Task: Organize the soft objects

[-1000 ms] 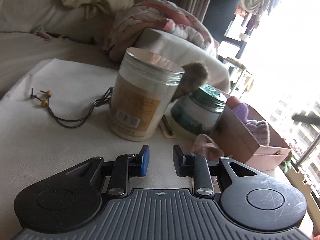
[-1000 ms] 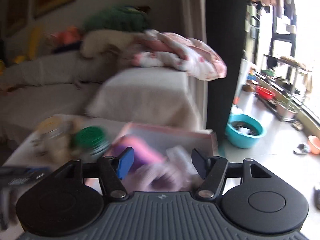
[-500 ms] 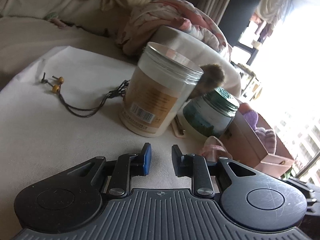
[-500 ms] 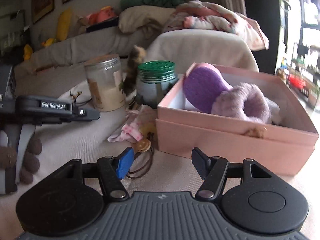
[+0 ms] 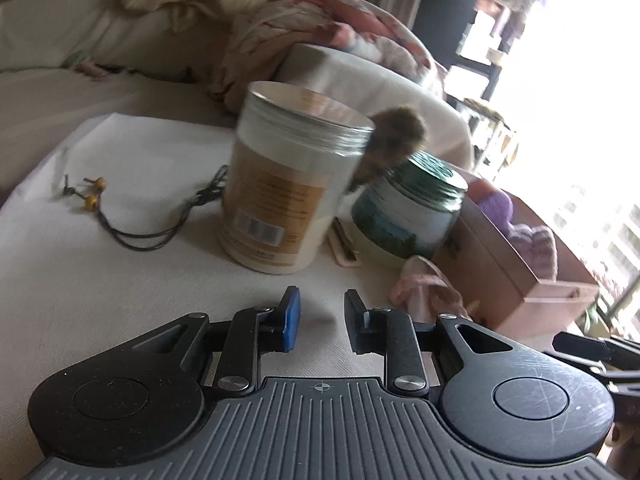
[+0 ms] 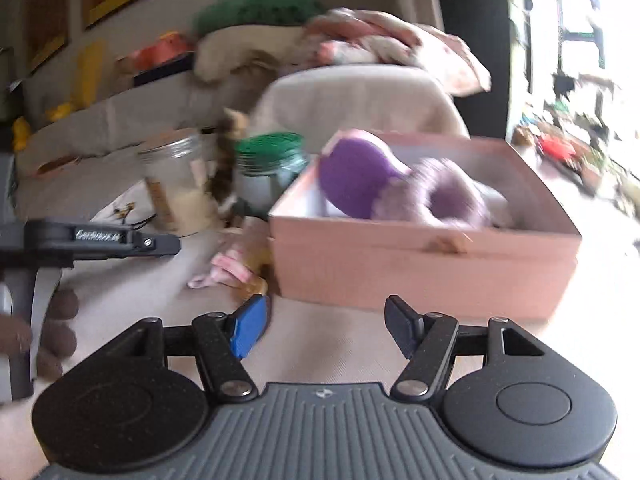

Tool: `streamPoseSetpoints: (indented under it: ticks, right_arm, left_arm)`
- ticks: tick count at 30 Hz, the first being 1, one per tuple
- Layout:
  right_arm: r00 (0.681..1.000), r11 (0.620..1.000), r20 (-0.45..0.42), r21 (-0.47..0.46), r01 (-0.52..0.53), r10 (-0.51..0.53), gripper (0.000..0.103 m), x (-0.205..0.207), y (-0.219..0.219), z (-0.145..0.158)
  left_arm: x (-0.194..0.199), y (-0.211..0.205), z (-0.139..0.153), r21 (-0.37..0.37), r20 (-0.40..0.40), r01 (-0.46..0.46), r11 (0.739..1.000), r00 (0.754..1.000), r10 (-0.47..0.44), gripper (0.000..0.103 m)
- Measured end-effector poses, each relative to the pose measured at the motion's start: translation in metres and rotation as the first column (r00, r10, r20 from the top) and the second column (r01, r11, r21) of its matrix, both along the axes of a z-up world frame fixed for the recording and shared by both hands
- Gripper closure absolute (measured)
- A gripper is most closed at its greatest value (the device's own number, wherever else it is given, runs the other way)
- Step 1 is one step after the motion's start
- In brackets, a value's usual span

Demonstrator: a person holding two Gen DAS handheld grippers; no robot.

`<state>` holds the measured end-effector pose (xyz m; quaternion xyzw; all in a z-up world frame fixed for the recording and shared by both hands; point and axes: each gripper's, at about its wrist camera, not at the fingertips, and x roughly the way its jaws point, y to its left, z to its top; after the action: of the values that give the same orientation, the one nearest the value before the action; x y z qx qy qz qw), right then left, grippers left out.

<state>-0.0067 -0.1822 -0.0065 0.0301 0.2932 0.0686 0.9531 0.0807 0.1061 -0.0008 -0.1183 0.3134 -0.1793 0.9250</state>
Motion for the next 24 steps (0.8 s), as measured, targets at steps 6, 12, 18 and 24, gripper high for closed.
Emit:
streamPoseSetpoints:
  ticks: [6,12,18,24]
  right_arm:
    - [0.994,0.996,-0.065,0.005,0.094,-0.093,0.037,0.003,0.012,-0.006]
    - [0.995,1.0,-0.094,-0.014,0.022,-0.024,0.02,0.008,0.018,-0.01]
    - [0.991,0.997,-0.126,-0.044,-0.057,0.051,0.001,0.014,0.03,-0.013]
    - [0.985,0.99,-0.147,-0.091,-0.108,0.094,0.0,0.016,0.034,-0.013]
  left_arm:
    - [-0.008,-0.023,0.004,0.153,0.029,0.04,0.987,0.999,-0.045,0.076]
    - [-0.011,-0.036,0.006,0.231,0.044,0.037,0.972,0.998,-0.048,0.076]
    - [-0.009,-0.025,0.006,0.152,0.031,0.035,0.988,0.999,-0.04,0.076]
    - [0.004,-0.018,0.019,-0.028,-0.042,0.08,0.996,0.996,-0.082,0.076]
